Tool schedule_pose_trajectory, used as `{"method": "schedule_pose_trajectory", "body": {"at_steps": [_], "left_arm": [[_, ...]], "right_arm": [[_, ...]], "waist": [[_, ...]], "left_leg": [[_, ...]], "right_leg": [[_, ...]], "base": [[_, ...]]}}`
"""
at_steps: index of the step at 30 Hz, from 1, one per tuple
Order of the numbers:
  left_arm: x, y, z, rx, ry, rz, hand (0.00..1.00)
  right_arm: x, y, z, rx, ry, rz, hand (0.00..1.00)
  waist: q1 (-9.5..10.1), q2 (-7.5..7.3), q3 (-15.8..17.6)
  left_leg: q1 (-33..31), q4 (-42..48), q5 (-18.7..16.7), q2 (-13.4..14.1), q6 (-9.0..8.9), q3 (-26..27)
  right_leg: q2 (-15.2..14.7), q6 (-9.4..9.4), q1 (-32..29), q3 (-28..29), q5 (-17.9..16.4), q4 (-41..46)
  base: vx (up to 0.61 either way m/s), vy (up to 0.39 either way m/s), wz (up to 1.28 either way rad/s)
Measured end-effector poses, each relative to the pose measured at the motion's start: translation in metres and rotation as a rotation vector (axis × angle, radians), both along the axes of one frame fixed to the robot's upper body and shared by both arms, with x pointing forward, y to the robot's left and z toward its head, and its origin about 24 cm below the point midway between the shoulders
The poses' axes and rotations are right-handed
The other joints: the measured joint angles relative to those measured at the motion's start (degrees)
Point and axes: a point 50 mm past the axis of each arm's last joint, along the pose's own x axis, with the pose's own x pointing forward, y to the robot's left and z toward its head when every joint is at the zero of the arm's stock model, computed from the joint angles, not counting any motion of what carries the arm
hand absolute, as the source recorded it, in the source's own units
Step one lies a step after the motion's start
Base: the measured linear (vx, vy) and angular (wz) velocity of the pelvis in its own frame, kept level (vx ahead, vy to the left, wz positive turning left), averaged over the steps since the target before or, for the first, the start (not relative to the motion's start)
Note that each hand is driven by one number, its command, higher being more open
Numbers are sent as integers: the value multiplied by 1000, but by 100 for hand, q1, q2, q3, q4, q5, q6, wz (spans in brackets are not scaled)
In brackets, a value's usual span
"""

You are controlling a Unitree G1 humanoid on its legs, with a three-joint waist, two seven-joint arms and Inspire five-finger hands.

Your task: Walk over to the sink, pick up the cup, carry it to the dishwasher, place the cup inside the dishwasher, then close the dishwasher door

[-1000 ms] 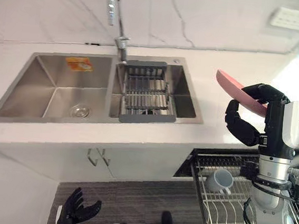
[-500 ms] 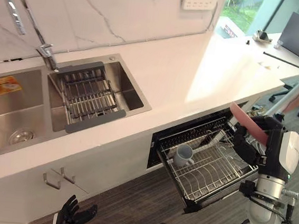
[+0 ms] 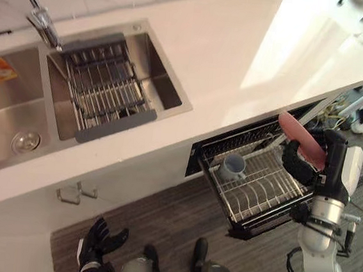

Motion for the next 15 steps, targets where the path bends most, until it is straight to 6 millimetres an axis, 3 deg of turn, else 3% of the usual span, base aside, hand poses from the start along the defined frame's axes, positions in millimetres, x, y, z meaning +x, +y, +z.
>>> {"method": "schedule_pose_trajectory", "body": {"at_steps": [11, 15], "left_arm": [[58, -9, 28, -16, -189, -45, 90], [71, -9, 36, -9, -235, -57, 90]], "right_arm": [[32, -28, 6, 151, 2, -82, 30], [42, -39, -6, 226, 60, -128, 30]], "waist": [[138, 29, 795], [186, 32, 944]], "left_leg": [[-900, 332, 67, -42, 86, -134], [-1172, 506, 60, -44, 96, -193]], "right_leg": [[-171, -25, -911, -77, -38, 564], [-242, -56, -1228, -108, -137, 874]], "base": [[-47, -3, 7], [-65, -12, 8]]}}
